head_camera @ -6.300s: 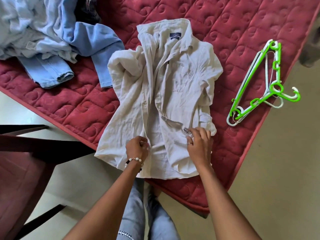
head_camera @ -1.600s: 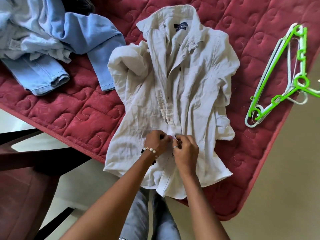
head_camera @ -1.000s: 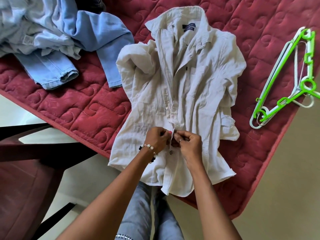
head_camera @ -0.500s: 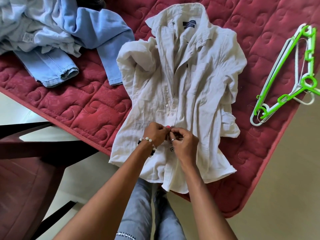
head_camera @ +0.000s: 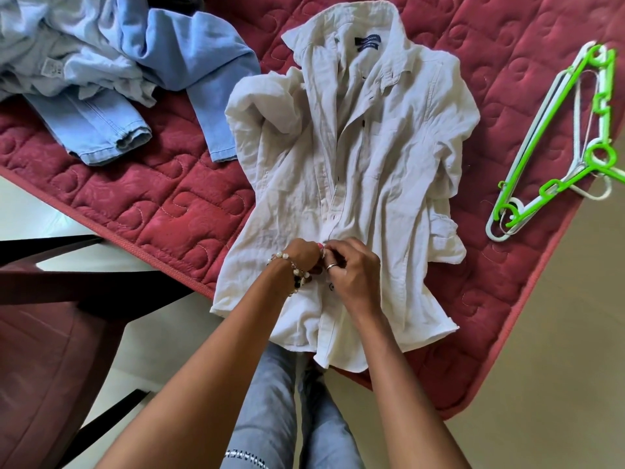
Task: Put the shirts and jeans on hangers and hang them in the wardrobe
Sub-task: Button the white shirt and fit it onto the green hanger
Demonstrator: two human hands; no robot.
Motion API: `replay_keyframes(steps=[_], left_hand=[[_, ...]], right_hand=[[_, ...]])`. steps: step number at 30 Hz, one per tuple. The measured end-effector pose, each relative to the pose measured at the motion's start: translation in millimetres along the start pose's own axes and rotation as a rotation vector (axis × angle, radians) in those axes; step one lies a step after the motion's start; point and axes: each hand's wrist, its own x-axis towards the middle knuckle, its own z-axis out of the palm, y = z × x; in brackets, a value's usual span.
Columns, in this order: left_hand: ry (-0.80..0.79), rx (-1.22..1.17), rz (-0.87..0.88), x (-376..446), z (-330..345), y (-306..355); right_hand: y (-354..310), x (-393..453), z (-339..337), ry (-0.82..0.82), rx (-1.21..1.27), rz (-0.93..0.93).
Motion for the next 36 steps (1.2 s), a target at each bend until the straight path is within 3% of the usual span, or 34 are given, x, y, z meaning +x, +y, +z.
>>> replay_keyframes(steps=[2, 5, 7, 11, 16, 20, 25, 31, 34, 36], left_hand=[[0.013, 0.018, 0.034, -1, 0, -2], [0.028, 0.058, 0.108, -6, 4, -4], [0.097, 0.186, 0.208, -11, 7, -6], [0.291, 0.258, 0.328, -15, 4, -22], [0.462, 0.642, 0.513, -23, -18, -74], [0.337, 0.866, 0.538, -47, -36, -122], [0.277, 0.972, 0.575, -62, -37, -146], [0.341, 0.857, 0.808, -48, -53, -153], [0.323, 0.827, 0.812, -48, -56, -143], [0.322, 0.815, 0.801, -49, -55, -138]], right_hand=[[1, 2, -1, -0.025, 0.227, 0.298], [-1, 11, -3, -0.122, 0.754, 0.817], [3, 15, -5, -0.186, 0.841, 0.963], [18, 10, -2, -0.331, 0.413, 0.75], [33, -23, -36, -0.017, 0.157, 0.453], [71, -79, -68, 0.124, -0.161, 0.395], [96, -121, -97, -0.009, -0.407, 0.452], [114, -117, -113, -0.243, -0.392, 0.411], [124, -111, -115, -0.354, -0.328, 0.399], [126, -111, -115, -0.339, -0.313, 0.366]])
